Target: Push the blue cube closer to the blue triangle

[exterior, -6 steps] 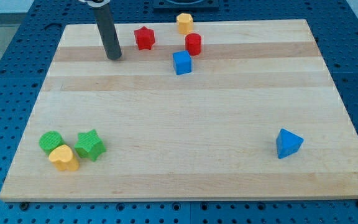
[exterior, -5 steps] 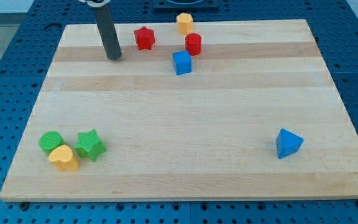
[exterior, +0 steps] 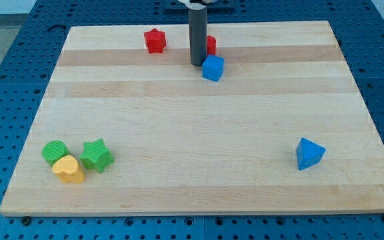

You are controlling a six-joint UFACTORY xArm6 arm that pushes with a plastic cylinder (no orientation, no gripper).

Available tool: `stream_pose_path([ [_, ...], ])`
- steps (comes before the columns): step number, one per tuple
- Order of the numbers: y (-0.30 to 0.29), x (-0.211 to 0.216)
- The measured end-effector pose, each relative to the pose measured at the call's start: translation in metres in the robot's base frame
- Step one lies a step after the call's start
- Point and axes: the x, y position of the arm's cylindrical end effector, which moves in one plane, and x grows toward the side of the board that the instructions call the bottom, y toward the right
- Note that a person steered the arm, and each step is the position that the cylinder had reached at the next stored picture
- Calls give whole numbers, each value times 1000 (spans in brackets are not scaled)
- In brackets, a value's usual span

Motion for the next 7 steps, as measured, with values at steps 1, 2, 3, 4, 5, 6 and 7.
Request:
stream_pose_path([
  [1,27,6],
  [2,47,35],
  [3,54,66],
  [4,55,98],
  [5,59,133],
  [6,90,159],
  [7,113,181],
])
